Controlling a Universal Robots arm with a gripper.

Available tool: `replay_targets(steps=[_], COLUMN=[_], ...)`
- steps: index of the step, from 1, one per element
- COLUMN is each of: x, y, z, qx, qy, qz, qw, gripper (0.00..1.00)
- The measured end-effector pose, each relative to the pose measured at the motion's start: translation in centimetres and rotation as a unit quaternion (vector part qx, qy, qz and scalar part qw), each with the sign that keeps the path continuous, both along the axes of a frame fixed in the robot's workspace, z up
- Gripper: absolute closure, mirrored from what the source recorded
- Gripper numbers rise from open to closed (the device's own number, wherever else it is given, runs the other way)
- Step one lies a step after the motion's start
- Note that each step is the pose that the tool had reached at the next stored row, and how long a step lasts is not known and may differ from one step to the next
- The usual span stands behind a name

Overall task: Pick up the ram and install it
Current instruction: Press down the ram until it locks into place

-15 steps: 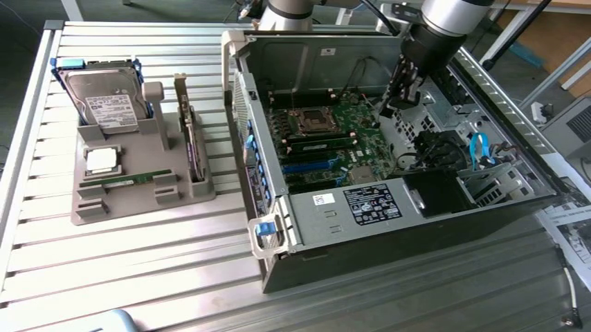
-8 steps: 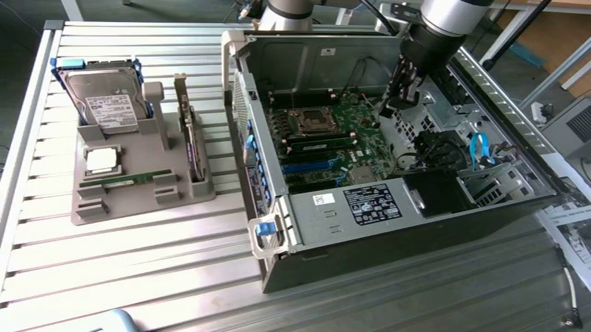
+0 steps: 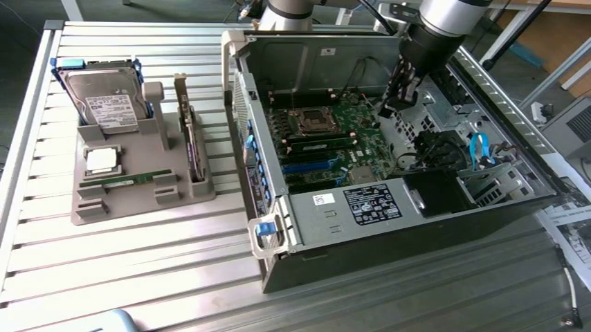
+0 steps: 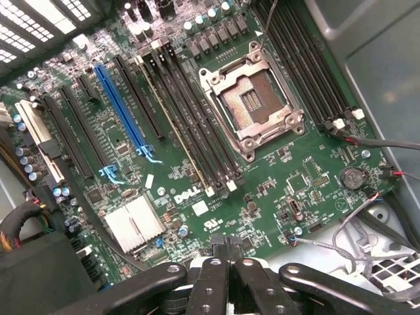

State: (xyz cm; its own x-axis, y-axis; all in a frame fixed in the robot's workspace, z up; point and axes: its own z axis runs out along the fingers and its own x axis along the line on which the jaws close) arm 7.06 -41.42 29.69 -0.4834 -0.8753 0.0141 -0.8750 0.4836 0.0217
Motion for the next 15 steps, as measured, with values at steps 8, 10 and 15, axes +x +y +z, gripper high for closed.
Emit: replay_targets(steps=[8, 10, 15], x=[-0.22, -0.24, -0.25], y=[0.00, 0.00, 0.00], z=[-0.03, -0.04, -0.07], qx=[-0.0001, 0.0000, -0.0001], qy=[0.0000, 0.0000, 0.0000], qz=[-0.013, -0.018, -0.036], qw=[0.9999, 0.9998, 0.9994], gripper=[0.89, 0.89, 0.89])
